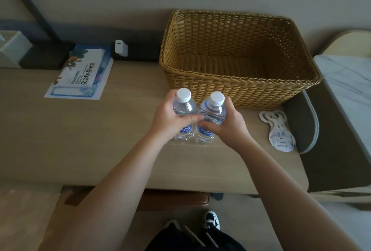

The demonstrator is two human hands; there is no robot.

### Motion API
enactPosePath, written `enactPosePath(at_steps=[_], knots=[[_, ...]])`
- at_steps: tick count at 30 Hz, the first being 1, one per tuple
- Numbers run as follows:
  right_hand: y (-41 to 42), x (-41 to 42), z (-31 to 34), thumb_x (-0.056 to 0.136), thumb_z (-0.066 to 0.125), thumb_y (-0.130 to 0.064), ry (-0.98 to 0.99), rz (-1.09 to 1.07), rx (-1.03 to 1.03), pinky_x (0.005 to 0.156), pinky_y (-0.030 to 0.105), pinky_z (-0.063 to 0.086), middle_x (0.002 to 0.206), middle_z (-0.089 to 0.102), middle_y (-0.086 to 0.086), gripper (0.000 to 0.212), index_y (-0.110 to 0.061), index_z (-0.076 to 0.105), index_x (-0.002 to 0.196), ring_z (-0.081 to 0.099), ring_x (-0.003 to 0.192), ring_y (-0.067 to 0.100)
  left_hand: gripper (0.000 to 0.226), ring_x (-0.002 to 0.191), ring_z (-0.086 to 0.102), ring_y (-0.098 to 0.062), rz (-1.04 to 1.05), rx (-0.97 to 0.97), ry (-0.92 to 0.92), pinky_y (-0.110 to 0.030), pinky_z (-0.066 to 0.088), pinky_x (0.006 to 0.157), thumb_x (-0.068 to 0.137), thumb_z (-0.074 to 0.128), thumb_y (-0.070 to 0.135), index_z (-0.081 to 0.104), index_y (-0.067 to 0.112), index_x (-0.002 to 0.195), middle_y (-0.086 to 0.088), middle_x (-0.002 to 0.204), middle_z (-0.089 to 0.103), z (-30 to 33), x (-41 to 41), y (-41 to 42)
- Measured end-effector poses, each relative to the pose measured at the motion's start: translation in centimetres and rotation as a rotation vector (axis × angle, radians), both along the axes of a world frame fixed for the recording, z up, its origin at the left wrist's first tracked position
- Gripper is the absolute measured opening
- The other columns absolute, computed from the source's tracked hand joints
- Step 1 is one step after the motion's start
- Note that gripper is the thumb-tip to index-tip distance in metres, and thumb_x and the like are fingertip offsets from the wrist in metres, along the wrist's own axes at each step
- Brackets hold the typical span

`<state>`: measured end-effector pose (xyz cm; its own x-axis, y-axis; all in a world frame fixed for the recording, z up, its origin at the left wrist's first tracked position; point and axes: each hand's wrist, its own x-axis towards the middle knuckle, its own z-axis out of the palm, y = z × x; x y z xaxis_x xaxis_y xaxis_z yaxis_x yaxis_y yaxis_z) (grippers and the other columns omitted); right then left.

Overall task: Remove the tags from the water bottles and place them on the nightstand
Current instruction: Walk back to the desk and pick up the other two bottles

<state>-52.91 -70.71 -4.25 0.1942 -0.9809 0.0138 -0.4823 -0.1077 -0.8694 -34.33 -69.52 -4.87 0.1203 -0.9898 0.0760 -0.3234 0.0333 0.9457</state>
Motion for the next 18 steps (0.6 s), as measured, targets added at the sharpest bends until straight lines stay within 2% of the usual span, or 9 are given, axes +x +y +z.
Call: enactPosePath(at_steps=[3, 6, 8, 12, 14, 16, 18], knots=[[0.9, -0.6, -0.3, 0.055, 0.078, -0.057, -0.002, -0.068, -0.028, 0.065, -0.002, 0.040, 0.091, 0.059, -0.037, 0.068, -0.044, 0.042, 0.112, 0.055, 0.091, -0.018, 0.061, 0.095, 0.067, -0.016, -0.019, -0.023, -0.021, -0.040, 0.055, 0.086, 0.060, 0.090, 0.031, 0.054, 0.021, 0.108, 0.001, 0.100, 0.069, -0.3, -0.1, -0.2], [2.1, -1.3, -0.5, 0.057, 0.078, -0.053, -0.017, -0.159, -0.054, 0.068, 0.000, 0.041, 0.095, 0.060, -0.035, 0.061, -0.045, 0.042, 0.107, 0.058, 0.090, -0.014, 0.052, 0.086, 0.065, -0.009, 0.007, -0.059, -0.037, -0.023, 0.051, 0.078, 0.063, 0.087, 0.026, 0.056, 0.019, 0.104, 0.003, 0.094, 0.068, -0.2, -0.7, 0.1], [3.0, -1.9, -0.5, 0.058, 0.077, -0.053, -0.021, -0.224, -0.078, 0.067, 0.001, 0.041, 0.094, 0.060, -0.034, 0.058, -0.045, 0.042, 0.104, 0.058, 0.089, -0.012, 0.050, 0.085, 0.064, -0.012, 0.006, -0.079, -0.052, -0.020, 0.049, 0.075, 0.063, 0.085, 0.026, 0.057, 0.016, 0.103, 0.000, 0.093, 0.068, 0.2, -1.5, 0.4], [4.6, -4.2, -0.2, 0.062, 0.076, -0.052, -0.046, -0.343, -0.118, 0.065, -0.001, 0.041, 0.095, 0.054, -0.045, 0.056, -0.046, 0.040, 0.104, 0.055, 0.090, -0.019, 0.053, 0.087, 0.064, -0.020, -0.057, -0.101, -0.049, -0.031, 0.051, 0.079, 0.062, 0.083, 0.031, 0.058, 0.012, 0.104, -0.005, 0.093, 0.067, 1.2, -4.1, 1.4], [5.5, -6.3, 0.1, 0.063, 0.076, -0.052, -0.043, -0.396, -0.141, 0.060, 0.000, 0.042, 0.096, 0.050, -0.050, 0.058, -0.049, 0.037, 0.106, 0.052, 0.092, -0.024, 0.055, 0.085, 0.064, -0.017, -0.100, -0.122, -0.050, -0.032, 0.051, 0.079, 0.060, 0.082, 0.039, 0.058, 0.014, 0.103, 0.000, 0.091, 0.066, 1.9, -6.2, 1.8], [6.6, -8.9, 0.4, 0.063, 0.076, -0.052, -0.049, -0.456, -0.148, 0.063, 0.003, 0.040, 0.097, 0.048, -0.052, 0.060, -0.052, 0.035, 0.107, 0.051, 0.093, -0.025, 0.056, 0.084, 0.064, -0.014, -0.161, -0.139, -0.053, -0.032, 0.052, 0.078, 0.059, 0.079, 0.047, 0.057, 0.016, 0.101, 0.004, 0.090, 0.065, 2.5, -8.8, 2.3], [8.1, -12.0, 0.8, 0.064, 0.079, -0.048, -0.055, -0.529, -0.161, 0.059, 0.002, 0.041, 0.096, 0.047, -0.055, 0.063, -0.054, 0.034, 0.106, 0.049, 0.092, -0.029, 0.055, 0.084, 0.064, -0.014, -0.234, -0.160, -0.063, -0.033, 0.053, 0.077, 0.060, 0.078, 0.048, 0.057, 0.017, 0.100, 0.003, 0.090, 0.066, 3.1, -12.1, 2.8]])
